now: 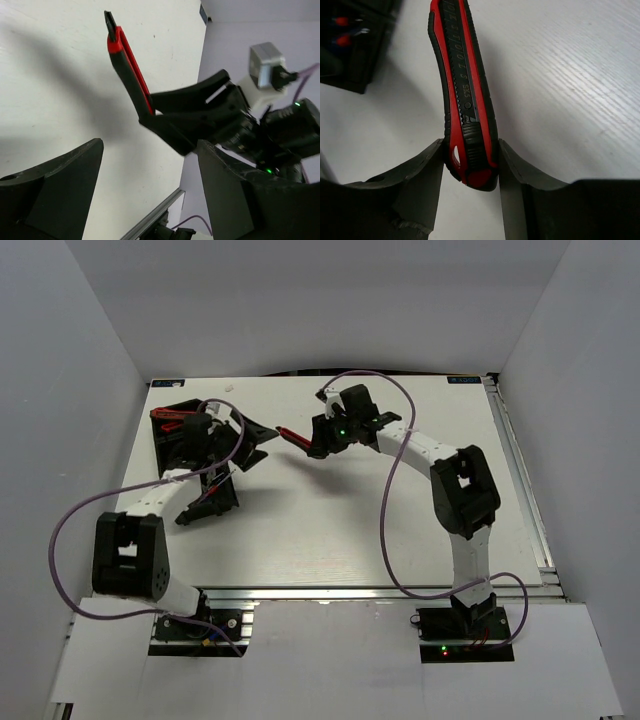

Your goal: Sort the tools into containers

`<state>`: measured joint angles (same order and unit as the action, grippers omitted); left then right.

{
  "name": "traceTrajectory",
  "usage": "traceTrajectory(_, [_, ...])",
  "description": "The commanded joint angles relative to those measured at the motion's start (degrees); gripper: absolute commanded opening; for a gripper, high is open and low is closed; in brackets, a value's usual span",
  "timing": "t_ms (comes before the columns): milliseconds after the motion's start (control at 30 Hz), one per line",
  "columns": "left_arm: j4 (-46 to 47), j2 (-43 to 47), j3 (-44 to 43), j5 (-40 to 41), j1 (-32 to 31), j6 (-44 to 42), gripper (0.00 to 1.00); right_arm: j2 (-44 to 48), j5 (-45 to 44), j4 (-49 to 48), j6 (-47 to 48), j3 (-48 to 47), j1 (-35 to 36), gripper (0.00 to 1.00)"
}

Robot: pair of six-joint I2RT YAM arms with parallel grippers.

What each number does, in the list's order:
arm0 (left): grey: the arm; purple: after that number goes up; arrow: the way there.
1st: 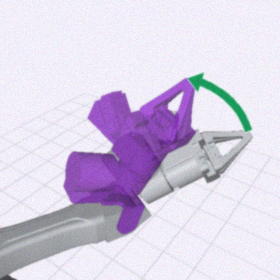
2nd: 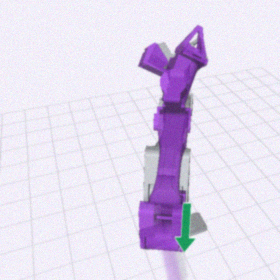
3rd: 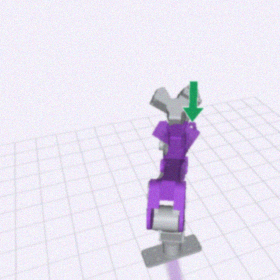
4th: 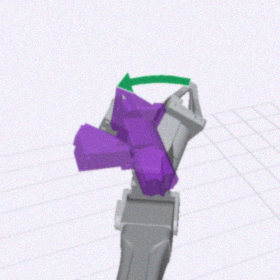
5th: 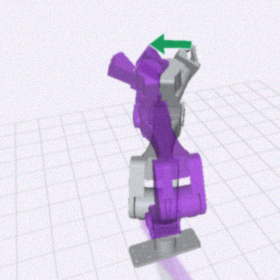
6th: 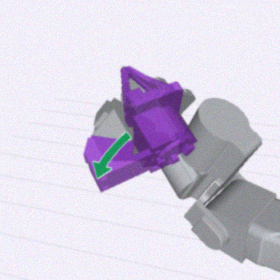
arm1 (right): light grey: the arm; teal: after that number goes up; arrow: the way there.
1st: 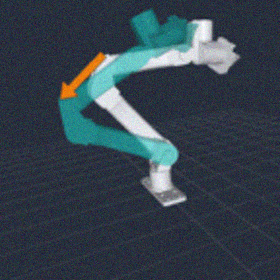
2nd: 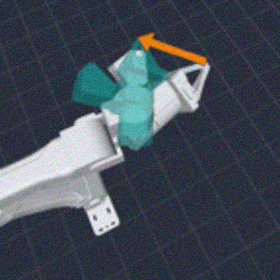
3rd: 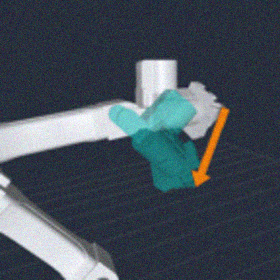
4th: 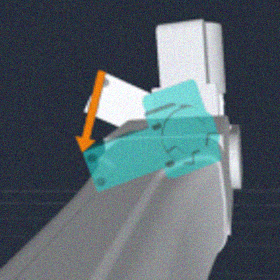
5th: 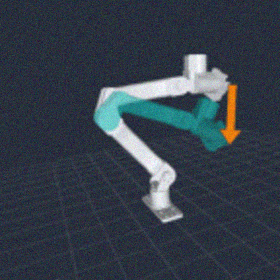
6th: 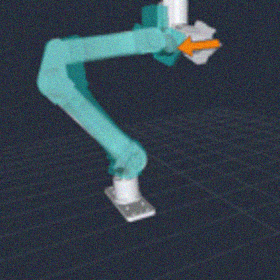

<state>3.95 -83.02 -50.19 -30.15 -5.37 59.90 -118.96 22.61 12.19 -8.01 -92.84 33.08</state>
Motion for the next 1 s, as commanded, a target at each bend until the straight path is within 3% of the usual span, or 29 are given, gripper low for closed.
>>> traceTrajectory(0, [2.82,-4.32,-4.28,1.41,-3.5,1.01,0.87,4.95,7.18,-3.13,-4.37,2.57,1.46,0.0])
traceTrajectory(233, [2.56,-10.58,-9.39,1.94,-6.06,1.45,0.9,6.45,9.29,-3.92,-6.49,2.14,1.37,0.0])
traceTrajectory(333, [2.56,-11.98,-10.54,1.76,-6.24,1.54,0.86,6.72,10.35,-4.36,-7.37,2.4,1.46,0.0])
traceTrajectory(467, [4.66,-12.69,-10.54,0.8,-6.32,1.71,0.67,6.55,10.88,-4.54,-7.81,2.31,1.46,0.0])
traceTrajectory(500, [5.54,-12.86,-10.45,-0.33,-6.32,1.97,0.53,6.37,10.88,-4.54,-7.72,2.22,1.46,0.0])
traceTrajectory(567, [7.82,-13.83,-10.27,-1.48,-6.24,3.12,0.4,5.84,11.05,-4.71,-7.81,1.78,1.37,0.0])
traceTrajectory(600, [8.35,-14.09,-10.27,-2.53,-6.32,3.64,0.3,5.41,11.14,-4.71,-7.72,1.61,1.37,0.05])
traceTrajectory(667, [8.62,-14.97,-10.71,-3.33,-6.24,3.47,0.23,5.05,11.49,-4.63,-7.37,0.91,1.37,0.28])
traceTrajectory(700, [8.54,-15.06,-10.97,-3.51,-6.24,3.47,0.21,4.96,11.66,-4.8,-6.94,0.64,1.46,0.48])
traceTrajectory(733, [8.45,-14.98,-11.06,-3.51,-6.24,3.12,0.16,4.7,11.58,-4.63,-6.67,0.21,1.37,0.57])
traceTrajectory(800, [8.19,-14.62,-10.98,-3.16,-6.15,2.33,0.09,4.44,11.49,-4.45,-5.97,-0.06,1.37,0.89])
traceTrajectory(833, [7.66,-14.45,-11.15,-2.9,-6.15,1.89,0.04,4.43,11.32,-4.36,-5.44,-0.15,1.37,0.89])
traceTrajectory(967, [6.52,-12.61,-10.71,-1.93,-4.31,0.66,0.0,4.79,10.61,-4.01,-4.21,0.2,1.46,0.89])
